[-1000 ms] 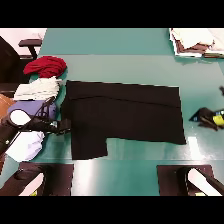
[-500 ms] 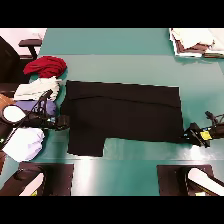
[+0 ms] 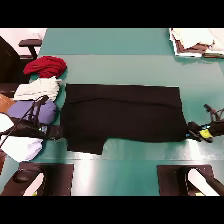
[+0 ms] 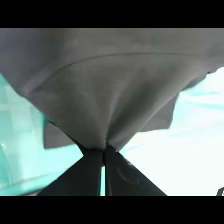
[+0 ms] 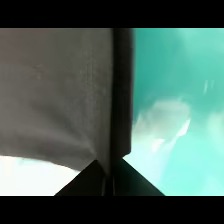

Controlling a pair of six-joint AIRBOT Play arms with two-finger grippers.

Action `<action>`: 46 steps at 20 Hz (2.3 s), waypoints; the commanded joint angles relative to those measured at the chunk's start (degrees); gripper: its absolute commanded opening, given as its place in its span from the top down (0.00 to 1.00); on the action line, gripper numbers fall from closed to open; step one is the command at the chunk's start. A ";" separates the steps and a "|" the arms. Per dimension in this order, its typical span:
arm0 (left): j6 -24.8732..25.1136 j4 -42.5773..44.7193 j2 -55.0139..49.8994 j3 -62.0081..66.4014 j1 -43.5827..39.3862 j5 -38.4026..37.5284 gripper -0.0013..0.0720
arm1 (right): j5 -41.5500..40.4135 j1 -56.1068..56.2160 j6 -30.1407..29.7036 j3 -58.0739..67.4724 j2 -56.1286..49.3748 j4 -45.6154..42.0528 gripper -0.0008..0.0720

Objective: Fold the shirts.

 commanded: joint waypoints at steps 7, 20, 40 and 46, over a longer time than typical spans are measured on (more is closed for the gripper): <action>3.08 1.25 -12.20 11.58 0.02 14.32 0.95 | -0.02 6.91 2.14 21.05 -4.96 -1.46 0.96; 5.60 0.94 -41.97 31.19 0.02 26.10 0.30 | -2.67 6.88 -5.11 46.53 -35.21 13.38 0.37; 5.57 -9.62 -58.84 45.40 -23.50 31.87 0.95 | 1.29 7.15 -11.96 47.47 -46.40 23.58 0.93; 5.53 -9.55 -73.02 59.98 -28.41 26.95 0.95 | 4.74 12.31 -8.44 56.98 -34.91 23.65 0.96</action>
